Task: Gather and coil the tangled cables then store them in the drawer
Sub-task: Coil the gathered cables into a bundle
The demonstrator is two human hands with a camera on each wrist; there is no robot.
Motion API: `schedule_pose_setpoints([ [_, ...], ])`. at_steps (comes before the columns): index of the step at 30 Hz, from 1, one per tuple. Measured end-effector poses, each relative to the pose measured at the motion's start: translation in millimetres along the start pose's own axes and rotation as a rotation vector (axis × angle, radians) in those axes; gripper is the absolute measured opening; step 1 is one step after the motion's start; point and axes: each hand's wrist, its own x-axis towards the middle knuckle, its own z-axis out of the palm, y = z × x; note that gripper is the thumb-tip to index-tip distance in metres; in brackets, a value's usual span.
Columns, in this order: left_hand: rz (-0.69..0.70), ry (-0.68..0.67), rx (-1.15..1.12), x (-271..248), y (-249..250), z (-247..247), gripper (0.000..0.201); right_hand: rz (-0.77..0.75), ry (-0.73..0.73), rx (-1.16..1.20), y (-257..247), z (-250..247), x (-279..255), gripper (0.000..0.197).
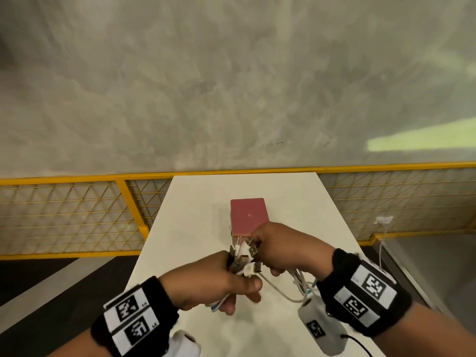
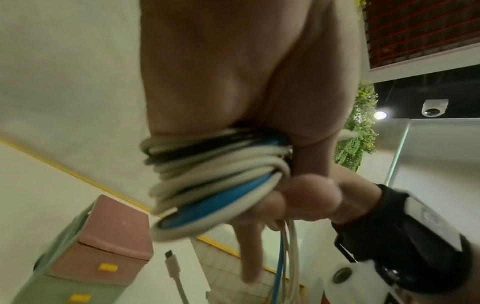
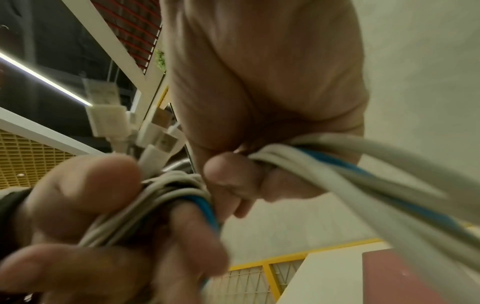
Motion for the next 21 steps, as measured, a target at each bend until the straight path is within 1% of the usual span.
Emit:
schedule_pose_setpoints([
  [1, 0.017, 0.055, 0.029, 2.0, -2.4, 2.9, 0.018, -0.006, 0.018, 0.005, -0.1, 0.2, -1.6, 0.013],
  [2, 0.051, 0.103, 0.064, 3.2, -2.3, 5.4, 0.004, -0.013, 0.037, 0.009, 0.3, 0.0, -3.2, 0.015],
  [4, 0.168, 0.162, 0.11, 8.6, -4.5, 8.9, 0.023, -0.034, 0.069, 0.001, -0.1, 0.1, -6.1, 0.015],
  [5, 0.198, 0.196, 0.092, 11.3, -4.3, 9.8, 0.026, -0.045, 0.077, 0.013, -1.2, 0.4, -7.7, 0.015],
  [7, 0.242, 0.276, 0.067, 13.7, -1.1, 8.2, 0.019, -0.073, 0.091, 0.077, -2.8, -0.7, -10.9, 0.018],
  [9, 0.263, 0.322, 0.049, 15.7, 1.0, 7.8, 0.017, -0.125, 0.114, 0.164, -6.2, -3.0, -17.2, 0.024],
  [11, 0.229, 0.43, -0.054, 20.3, -1.6, 3.5, 0.021, -0.183, 0.15, 0.269, -8.9, -1.2, -23.2, 0.032],
  [12, 0.218, 0.499, -0.134, 23.5, -1.9, 0.5, 0.028, -0.204, 0.173, 0.301, -10.1, 1.8, -26.2, 0.035],
  [13, 0.224, 0.555, -0.222, 26.1, -2.4, -2.7, 0.038, -0.223, 0.194, 0.305, -11.8, 7.0, -29.1, 0.038],
  [14, 0.245, 0.584, -0.311, 30.3, -3.6, -5.5, 0.048, -0.242, 0.213, 0.277, -12.7, 13.3, -31.3, 0.04],
  [15, 0.26, 0.595, -0.404, 32.6, -2.8, -7.0, 0.052, -0.268, 0.232, 0.227, -14.5, 20.4, -33.2, 0.042],
  [18, 0.295, 0.553, -0.652, 38.6, 0.8, -6.3, 0.045, -0.364, 0.333, 0.075, -15.6, 37.3, -34.1, 0.054],
  [19, 0.31, 0.549, -0.701, 40.5, 2.8, -4.4, 0.039, -0.387, 0.348, 0.072, -14.2, 40.2, -34.5, 0.06],
  [21, 0.346, 0.597, -0.743, 45.6, 5.3, -4.2, 0.021, -0.386, 0.329, 0.102, -8.9, 44.6, -33.5, 0.066],
])
